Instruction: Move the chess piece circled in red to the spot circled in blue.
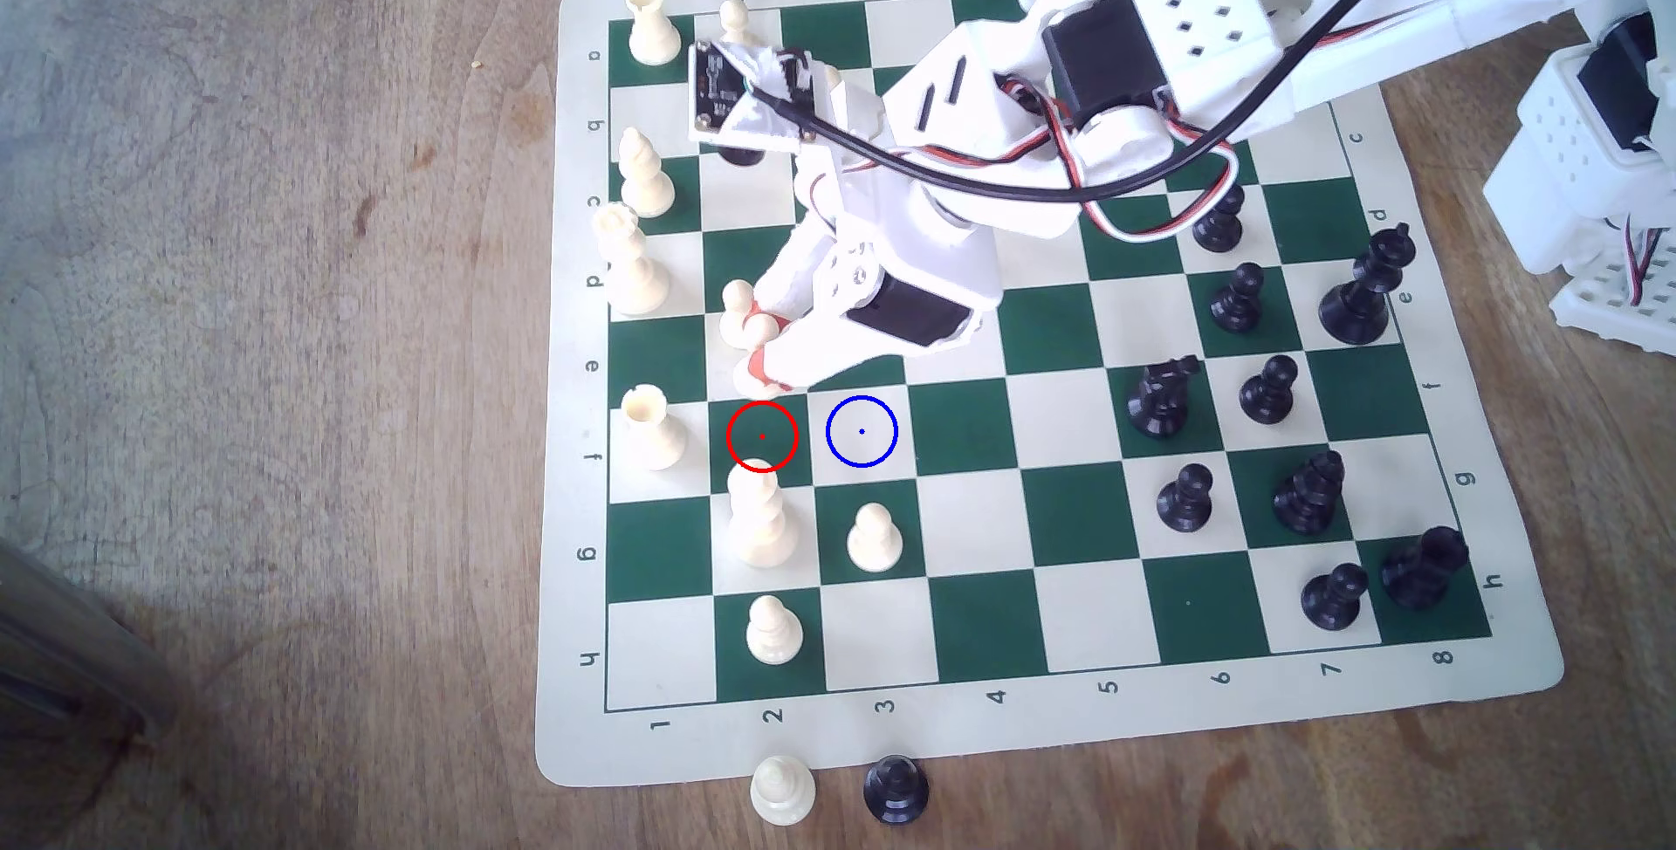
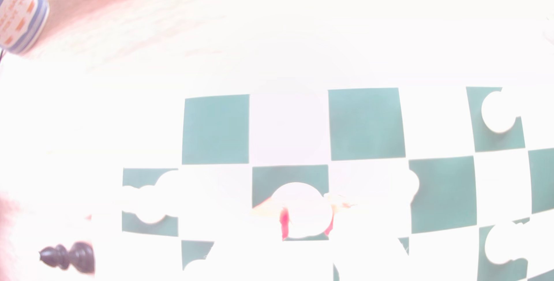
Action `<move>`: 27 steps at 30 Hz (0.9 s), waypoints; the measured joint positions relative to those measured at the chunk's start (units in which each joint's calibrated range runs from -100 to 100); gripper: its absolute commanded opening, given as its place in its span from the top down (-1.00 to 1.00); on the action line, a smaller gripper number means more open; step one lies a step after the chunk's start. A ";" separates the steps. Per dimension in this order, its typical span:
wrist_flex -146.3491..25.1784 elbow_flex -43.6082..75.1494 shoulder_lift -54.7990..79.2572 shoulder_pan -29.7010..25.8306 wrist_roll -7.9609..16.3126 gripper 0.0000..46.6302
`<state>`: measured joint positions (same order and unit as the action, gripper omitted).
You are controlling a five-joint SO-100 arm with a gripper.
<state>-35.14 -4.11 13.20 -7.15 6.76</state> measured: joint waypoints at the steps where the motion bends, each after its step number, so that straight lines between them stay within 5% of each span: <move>1: -0.80 0.00 -0.84 0.00 0.00 0.99; 13: 0.80 -16.18 -10.39 -3.76 -2.10 0.99; 27: 5.42 -16.63 -4.61 -2.43 -2.64 0.99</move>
<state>-29.72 -20.74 8.59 -9.59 4.13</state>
